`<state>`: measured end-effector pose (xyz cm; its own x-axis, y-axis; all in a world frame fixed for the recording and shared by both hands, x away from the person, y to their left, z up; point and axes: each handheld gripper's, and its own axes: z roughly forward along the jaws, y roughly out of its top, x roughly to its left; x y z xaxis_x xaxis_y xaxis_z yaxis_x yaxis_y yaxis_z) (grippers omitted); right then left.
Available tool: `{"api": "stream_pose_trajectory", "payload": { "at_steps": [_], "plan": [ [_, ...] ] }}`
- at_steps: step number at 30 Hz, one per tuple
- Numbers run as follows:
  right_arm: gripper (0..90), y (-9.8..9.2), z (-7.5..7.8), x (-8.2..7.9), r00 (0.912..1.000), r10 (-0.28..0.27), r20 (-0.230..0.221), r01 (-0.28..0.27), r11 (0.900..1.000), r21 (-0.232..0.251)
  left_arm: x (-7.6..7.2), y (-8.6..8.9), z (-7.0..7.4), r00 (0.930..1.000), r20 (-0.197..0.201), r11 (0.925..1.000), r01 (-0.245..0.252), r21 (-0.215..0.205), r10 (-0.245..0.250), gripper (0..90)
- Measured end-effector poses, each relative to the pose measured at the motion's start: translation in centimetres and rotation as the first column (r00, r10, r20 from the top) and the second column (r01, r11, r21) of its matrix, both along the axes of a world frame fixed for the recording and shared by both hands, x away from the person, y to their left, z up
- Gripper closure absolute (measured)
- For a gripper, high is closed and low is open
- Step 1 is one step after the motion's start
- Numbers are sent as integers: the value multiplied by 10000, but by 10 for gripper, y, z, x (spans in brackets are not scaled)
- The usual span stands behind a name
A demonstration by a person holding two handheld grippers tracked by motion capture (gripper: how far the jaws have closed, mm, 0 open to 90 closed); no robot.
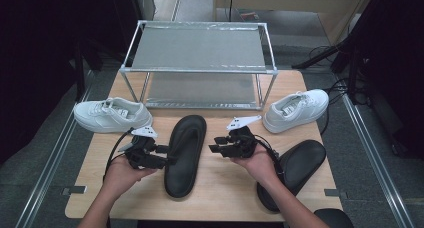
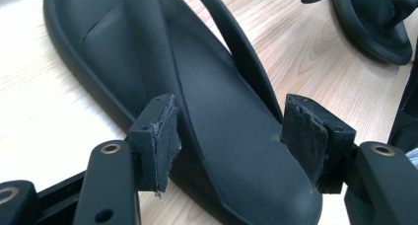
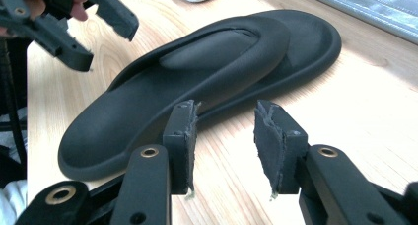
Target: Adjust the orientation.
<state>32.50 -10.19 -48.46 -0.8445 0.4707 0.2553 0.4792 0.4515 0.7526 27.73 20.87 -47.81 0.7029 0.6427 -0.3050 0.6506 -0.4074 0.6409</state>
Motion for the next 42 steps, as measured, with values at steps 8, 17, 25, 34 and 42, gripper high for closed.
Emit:
{"api": "stream_pose_trajectory", "payload": {
  "at_steps": [8,17,25,34,42],
  "plan": [
    [565,-11,2,-6,10000,-42,42,42,10000,-32,8,-7,0,9996,42,9996,279,71,-279,377],
    [556,-29,10,-19,9998,-138,175,139,9999,-46,14,-14,4,9990,159,9991,428,82,-429,372],
    [549,-50,13,-26,9985,-491,261,491,9988,-13,18,-20,6,9985,187,9986,521,116,-523,372],
    [545,-77,13,-35,9943,-1021,304,1022,9948,-2,20,-24,6,9977,181,9977,648,174,-652,372],
    [551,-104,11,-41,9866,-1589,365,1593,9872,-57,21,-26,6,9976,198,9975,663,230,-668,372]
  ]
}}
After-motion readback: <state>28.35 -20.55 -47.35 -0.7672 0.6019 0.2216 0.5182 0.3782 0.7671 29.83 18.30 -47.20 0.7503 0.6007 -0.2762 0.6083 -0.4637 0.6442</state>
